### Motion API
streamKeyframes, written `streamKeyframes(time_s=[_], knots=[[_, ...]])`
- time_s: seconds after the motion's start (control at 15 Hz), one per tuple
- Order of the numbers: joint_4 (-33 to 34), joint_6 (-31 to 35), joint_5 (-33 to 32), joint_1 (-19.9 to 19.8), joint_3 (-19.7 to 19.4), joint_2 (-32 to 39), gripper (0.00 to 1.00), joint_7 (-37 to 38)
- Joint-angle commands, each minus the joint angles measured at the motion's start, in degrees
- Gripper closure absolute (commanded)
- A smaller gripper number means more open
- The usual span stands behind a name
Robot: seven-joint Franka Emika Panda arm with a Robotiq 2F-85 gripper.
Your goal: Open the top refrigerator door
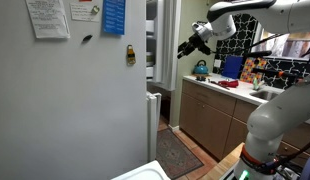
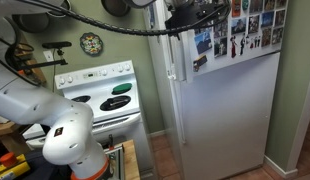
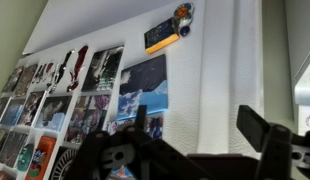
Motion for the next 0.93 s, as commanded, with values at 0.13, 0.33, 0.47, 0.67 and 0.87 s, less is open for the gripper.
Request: streamKeyframes(time_s=[0.13, 0.33, 0.47, 0.67, 0.87], knots=[[-1.41, 6.69, -2.11, -1.06, 1.57, -0.20, 0.00, 1.36], [-1.72, 7.30, -3.02, -1.19, 1.76, -0.65, 0.00, 1.55], [-1.71, 7.61, -3.95, -1.35, 1.89, -1.01, 0.00, 1.89], [-1.90, 8.47, -6.85, -2.08, 2.21, -1.89, 0.00, 3.71], [-2.00, 6.54, -10.27, -2.24, 2.14, -3.88, 0.00, 7.55]])
